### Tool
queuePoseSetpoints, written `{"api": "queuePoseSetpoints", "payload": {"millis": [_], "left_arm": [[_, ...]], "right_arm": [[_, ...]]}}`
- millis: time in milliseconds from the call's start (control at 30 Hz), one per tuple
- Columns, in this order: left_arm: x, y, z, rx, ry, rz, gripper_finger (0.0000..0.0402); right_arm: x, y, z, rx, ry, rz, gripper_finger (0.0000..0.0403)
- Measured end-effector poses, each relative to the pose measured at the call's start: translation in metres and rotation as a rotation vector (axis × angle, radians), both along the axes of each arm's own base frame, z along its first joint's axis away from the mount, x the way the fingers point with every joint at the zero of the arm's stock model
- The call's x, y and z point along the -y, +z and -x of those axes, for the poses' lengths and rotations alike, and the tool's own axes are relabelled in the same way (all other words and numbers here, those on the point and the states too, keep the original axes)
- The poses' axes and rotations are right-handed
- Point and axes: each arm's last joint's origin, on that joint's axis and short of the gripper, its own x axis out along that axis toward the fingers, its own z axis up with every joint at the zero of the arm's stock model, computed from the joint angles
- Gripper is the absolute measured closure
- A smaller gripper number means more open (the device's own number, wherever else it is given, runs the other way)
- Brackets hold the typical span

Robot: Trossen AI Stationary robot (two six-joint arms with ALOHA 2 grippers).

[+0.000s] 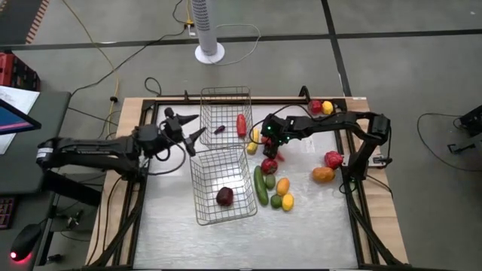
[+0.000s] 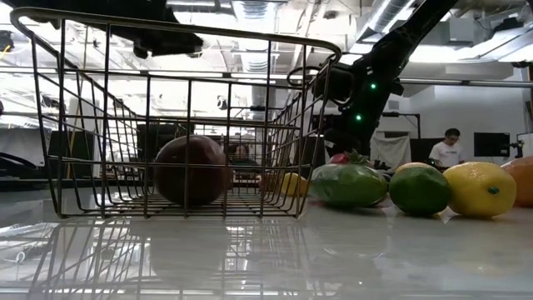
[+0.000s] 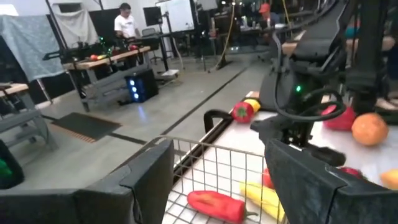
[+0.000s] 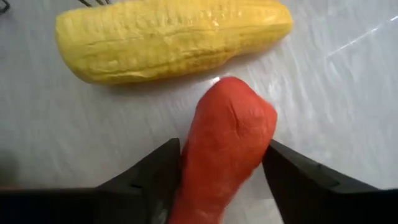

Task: Sort produce into baskets
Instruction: Put the orange carrots into the top basket

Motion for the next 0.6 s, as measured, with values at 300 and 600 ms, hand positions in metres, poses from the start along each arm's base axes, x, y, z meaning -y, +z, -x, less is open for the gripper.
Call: {"api": "queuePoseSetpoints", "payload": {"millis": [300,600], "left_arm": [[0.011,0.016,0.031,0.116,-0.06,0.053,0.0162],[0.013,0.015,0.033,0.101,-0.101,0.072,0.0162]], "right_arm": [[0.001,-0.001,0.001,-0.005,-0.002,-0.002,0.0249],[0.009,0.06,0.009,-0.002,-0.07,0.168,0.0219]]}}
